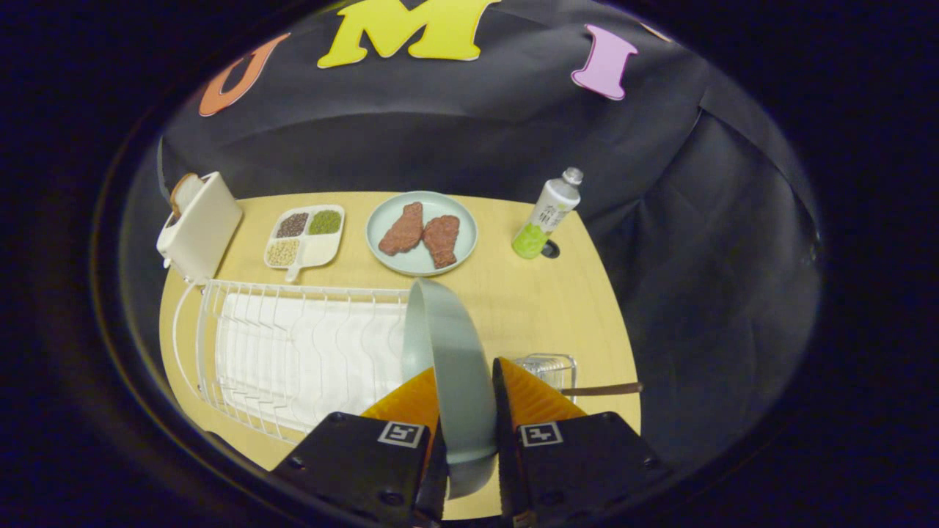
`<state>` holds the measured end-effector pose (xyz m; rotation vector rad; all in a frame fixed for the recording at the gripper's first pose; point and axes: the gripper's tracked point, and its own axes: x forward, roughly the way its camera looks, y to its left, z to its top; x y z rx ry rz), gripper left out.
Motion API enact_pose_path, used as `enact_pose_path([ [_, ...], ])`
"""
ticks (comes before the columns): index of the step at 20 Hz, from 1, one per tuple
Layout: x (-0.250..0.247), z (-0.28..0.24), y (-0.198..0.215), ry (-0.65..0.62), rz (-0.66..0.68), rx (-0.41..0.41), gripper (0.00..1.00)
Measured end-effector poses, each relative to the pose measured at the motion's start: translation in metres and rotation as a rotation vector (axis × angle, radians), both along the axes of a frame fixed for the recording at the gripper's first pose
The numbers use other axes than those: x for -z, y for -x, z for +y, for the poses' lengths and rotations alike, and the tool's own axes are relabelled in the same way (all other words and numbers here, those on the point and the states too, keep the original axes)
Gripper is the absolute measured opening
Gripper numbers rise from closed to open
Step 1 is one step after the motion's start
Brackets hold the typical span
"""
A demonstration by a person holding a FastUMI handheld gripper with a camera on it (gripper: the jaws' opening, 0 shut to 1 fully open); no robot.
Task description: Take the plate from the dish rack, then take the spoon from the basket and place it into the plate.
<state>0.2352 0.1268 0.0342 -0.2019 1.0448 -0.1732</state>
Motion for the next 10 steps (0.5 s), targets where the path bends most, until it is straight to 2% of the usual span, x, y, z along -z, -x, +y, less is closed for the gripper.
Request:
enact_pose_path([
  [3, -0.011, 0.005, 0.018, -0.079, -0.025, -0.039, 0.31],
  [10, 0.000, 0.007, 0.095, -0.420, -0.039, -0.115, 0.31],
])
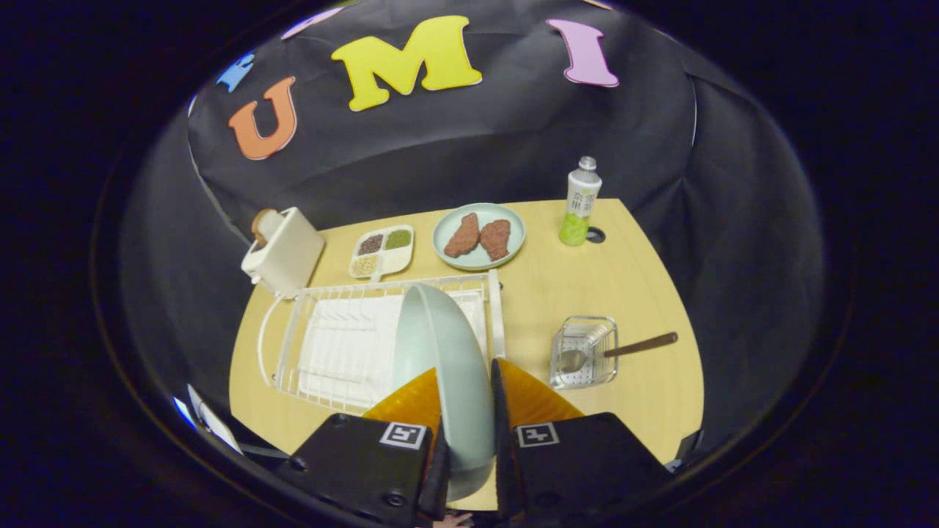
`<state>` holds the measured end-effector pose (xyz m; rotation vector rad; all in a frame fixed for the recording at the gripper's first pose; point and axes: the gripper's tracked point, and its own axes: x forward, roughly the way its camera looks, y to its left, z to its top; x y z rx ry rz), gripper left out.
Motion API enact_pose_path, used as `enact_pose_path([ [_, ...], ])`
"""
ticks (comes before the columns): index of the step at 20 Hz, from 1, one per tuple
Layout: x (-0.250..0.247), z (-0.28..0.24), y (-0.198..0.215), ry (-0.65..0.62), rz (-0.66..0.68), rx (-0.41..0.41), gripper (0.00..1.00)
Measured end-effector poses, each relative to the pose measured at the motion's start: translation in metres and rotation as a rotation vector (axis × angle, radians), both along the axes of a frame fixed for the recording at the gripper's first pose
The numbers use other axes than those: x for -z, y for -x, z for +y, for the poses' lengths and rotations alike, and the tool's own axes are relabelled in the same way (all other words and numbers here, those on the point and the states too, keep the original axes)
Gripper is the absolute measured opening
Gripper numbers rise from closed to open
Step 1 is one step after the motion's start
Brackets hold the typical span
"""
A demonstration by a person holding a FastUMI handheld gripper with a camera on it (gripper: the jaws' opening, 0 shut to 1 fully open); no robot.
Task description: Take the plate from the dish rack, then take the spoon from the basket and place it into the plate.
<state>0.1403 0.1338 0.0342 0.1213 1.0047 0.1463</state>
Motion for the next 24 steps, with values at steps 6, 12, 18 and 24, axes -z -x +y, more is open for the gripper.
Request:
enact_pose_path([
  [6, 0.070, -0.009, 0.084, -0.232, 0.107, 0.003, 0.30],
  [12, 0.152, -0.005, 0.123, -0.421, 0.219, 0.037, 0.30],
  [18, 0.188, 0.008, 0.120, -0.538, 0.253, 0.024, 0.30],
  [24, 0.199, 0.001, 0.117, -0.553, 0.254, 0.029, 0.37],
])
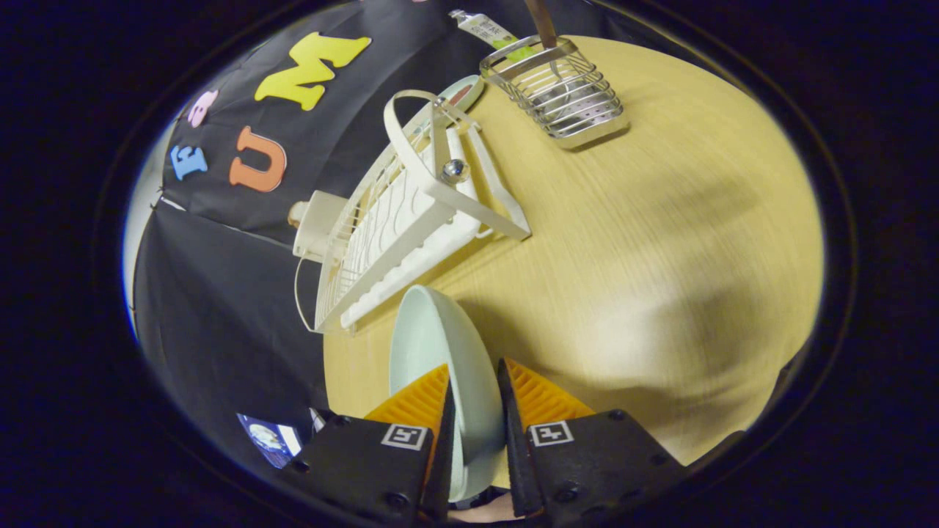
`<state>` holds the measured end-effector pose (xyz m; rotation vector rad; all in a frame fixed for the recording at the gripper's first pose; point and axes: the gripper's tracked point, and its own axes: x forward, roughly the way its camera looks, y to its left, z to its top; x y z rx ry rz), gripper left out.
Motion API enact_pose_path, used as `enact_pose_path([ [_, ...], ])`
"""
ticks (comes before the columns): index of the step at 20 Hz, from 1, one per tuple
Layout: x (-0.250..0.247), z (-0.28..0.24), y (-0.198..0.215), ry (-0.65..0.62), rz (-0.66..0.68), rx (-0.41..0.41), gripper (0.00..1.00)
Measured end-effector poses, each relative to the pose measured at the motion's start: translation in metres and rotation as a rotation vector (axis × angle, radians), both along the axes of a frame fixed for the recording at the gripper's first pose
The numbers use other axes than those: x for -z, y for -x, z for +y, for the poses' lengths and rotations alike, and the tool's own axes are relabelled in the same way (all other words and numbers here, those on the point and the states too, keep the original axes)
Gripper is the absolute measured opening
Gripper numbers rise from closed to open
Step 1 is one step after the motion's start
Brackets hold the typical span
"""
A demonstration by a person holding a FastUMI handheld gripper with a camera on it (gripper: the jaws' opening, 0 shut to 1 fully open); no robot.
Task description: Take the plate from the dish rack, then take the spoon from the basket and place it into the plate.
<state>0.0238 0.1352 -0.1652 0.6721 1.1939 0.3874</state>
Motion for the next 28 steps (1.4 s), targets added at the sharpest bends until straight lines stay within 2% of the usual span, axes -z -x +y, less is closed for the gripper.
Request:
enact_pose_path([
  [6, -0.008, -0.018, -0.007, 0.050, -0.094, -0.005, 0.51],
  [8, -0.017, -0.028, -0.010, 0.106, -0.197, -0.015, 0.58],
  [9, -0.020, -0.036, -0.013, 0.155, -0.266, -0.012, 0.65],
  [13, -0.054, -0.070, -0.030, 0.359, -0.567, 0.027, 0.79],
  [17, -0.103, -0.116, -0.044, 0.564, -0.855, 0.165, 0.89],
  [19, -0.118, -0.136, -0.053, 0.630, -0.939, 0.252, 1.00],
  [23, -0.117, -0.153, -0.076, 0.617, -0.947, 0.319, 1.00],
  [28, -0.111, -0.163, -0.131, 0.590, -0.943, 0.312, 1.00],
])
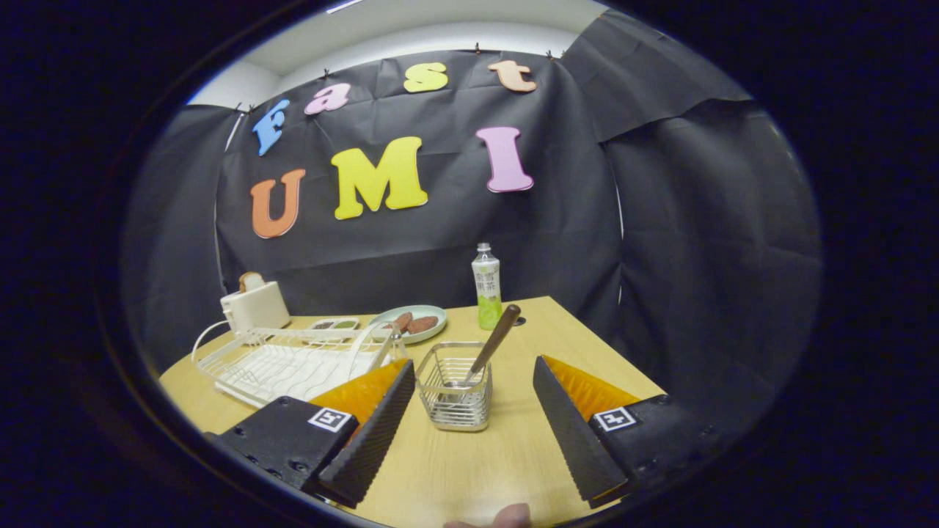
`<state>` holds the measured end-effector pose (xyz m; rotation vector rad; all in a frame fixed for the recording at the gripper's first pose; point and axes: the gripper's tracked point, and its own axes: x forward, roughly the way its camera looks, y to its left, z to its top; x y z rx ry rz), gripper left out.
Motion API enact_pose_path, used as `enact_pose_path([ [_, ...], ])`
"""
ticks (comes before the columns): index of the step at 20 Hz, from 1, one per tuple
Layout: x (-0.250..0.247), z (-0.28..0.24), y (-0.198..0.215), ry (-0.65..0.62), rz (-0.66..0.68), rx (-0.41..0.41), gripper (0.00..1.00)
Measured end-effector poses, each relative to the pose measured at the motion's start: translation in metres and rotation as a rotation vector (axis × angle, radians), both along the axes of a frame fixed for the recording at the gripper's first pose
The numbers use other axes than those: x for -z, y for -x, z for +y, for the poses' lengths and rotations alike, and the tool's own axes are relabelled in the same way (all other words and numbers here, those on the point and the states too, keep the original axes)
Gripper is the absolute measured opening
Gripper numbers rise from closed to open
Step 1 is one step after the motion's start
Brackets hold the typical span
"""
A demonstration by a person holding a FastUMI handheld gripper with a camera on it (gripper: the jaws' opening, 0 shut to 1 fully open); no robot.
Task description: Take the plate from the dish rack, then take the spoon from the basket and place it into the plate.
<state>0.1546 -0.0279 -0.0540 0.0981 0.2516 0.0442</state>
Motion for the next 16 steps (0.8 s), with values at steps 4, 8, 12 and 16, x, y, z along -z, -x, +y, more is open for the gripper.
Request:
enact_pose_path([
  [4, 0.008, -0.010, -0.044, -0.061, 0.037, -0.005, 1.00],
  [8, 0.014, -0.016, -0.077, -0.118, 0.069, 0.004, 0.87],
  [12, 0.012, -0.013, -0.083, -0.166, 0.083, -0.006, 0.66],
  [16, 0.002, -0.005, -0.080, -0.169, 0.064, -0.020, 0.34],
])
